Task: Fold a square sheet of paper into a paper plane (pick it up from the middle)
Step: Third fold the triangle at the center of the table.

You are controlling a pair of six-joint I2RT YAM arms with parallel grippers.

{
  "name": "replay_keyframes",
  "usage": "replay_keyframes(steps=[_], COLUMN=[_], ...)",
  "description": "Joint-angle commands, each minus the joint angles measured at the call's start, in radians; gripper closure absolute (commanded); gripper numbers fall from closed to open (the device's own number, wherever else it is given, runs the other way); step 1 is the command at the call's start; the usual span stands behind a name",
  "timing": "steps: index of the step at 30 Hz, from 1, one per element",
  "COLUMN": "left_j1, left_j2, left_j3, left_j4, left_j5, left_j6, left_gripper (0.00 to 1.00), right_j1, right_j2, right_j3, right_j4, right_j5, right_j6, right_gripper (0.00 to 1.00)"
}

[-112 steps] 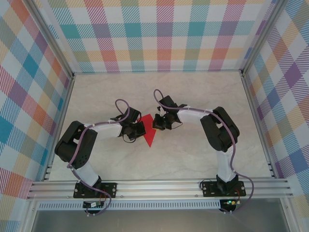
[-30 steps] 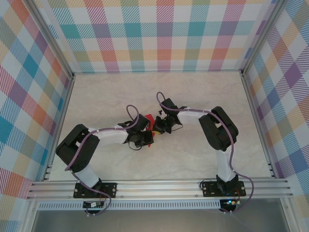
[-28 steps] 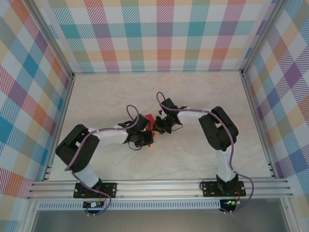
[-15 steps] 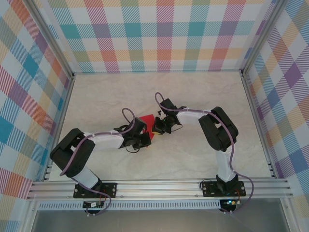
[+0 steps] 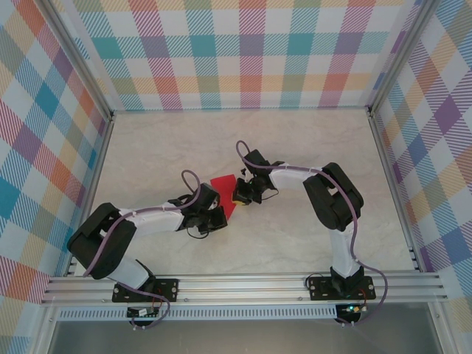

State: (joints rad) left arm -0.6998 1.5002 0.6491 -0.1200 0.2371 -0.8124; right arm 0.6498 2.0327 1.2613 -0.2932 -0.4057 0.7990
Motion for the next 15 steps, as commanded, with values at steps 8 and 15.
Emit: replay_keyframes(steps=[8, 15], left_j1=[-0.007, -0.007], left_j2=[0.021, 0.086], left_j3=[0.094, 0.098], left_j4=[-0.047, -0.068], left_j5=[-0.038, -0.063], left_j6=[-0.015, -0.014], left_gripper=[0.93, 0.95], right_j1=[-0.007, -0.008], right_j2=[0.031, 0.015], right_j3=[0.006, 0.002], right_j4=[-0.017, 0.000], right_j5=[0.044, 0.021], right_j6=[-0.012, -0.020], right_gripper=[0.97, 0.97])
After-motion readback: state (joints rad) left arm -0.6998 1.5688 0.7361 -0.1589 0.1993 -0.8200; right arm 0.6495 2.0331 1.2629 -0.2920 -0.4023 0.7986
